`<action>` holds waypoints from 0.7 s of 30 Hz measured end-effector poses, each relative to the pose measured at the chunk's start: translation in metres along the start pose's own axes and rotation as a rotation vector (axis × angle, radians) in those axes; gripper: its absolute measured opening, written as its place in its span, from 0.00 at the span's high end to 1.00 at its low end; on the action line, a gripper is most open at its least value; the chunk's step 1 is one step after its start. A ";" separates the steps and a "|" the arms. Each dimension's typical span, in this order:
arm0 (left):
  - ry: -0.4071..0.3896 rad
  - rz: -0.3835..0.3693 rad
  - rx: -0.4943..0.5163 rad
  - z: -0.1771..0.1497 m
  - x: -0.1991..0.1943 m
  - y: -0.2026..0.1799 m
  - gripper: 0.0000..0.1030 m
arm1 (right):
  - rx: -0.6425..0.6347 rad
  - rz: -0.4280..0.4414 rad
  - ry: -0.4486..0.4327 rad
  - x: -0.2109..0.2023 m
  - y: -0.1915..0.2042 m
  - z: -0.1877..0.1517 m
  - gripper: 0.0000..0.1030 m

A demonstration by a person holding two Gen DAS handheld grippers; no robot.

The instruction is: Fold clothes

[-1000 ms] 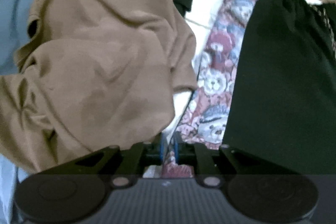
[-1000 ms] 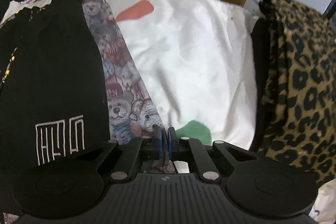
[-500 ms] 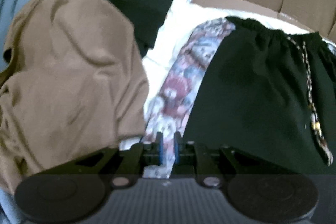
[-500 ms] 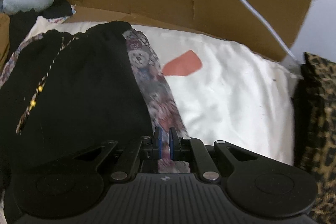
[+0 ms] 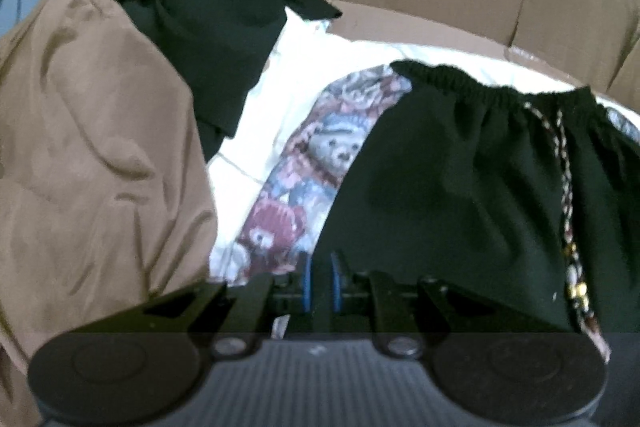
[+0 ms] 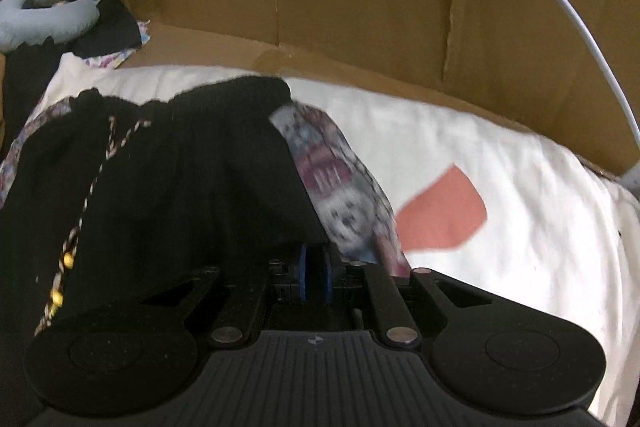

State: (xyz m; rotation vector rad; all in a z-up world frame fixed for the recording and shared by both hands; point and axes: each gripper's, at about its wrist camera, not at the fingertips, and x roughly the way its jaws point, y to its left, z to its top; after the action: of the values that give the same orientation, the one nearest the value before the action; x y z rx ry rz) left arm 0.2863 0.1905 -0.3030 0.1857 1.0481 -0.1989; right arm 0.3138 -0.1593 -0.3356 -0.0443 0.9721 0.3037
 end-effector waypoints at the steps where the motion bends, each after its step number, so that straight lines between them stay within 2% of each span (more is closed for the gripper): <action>1: -0.010 -0.002 0.001 0.002 -0.001 0.000 0.88 | 0.004 0.004 -0.007 0.000 0.001 0.003 0.77; 3: -0.025 -0.007 0.005 0.007 -0.003 0.001 0.88 | 0.001 0.007 -0.037 -0.002 0.004 0.008 0.76; 6: -0.026 -0.007 0.035 0.017 0.003 -0.003 0.88 | 0.006 -0.006 -0.029 0.004 0.005 0.011 0.75; 15: -0.108 -0.090 -0.021 0.052 0.025 -0.016 0.87 | 0.020 -0.043 -0.005 0.023 0.009 0.019 0.72; 17: -0.107 -0.069 -0.024 0.056 0.038 -0.018 0.87 | 0.024 -0.050 0.000 0.028 0.009 0.020 0.72; 20: -0.048 -0.059 -0.074 0.053 0.064 -0.013 0.88 | 0.064 -0.021 -0.061 0.013 0.005 0.021 0.72; 21: -0.059 -0.062 -0.084 0.051 0.067 -0.012 0.87 | 0.059 -0.022 -0.072 0.012 0.005 0.020 0.72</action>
State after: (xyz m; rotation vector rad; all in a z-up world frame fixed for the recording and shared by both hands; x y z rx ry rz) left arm 0.3588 0.1615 -0.3371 0.0712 1.0025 -0.2150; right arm 0.3351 -0.1482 -0.3332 0.0098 0.9084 0.2542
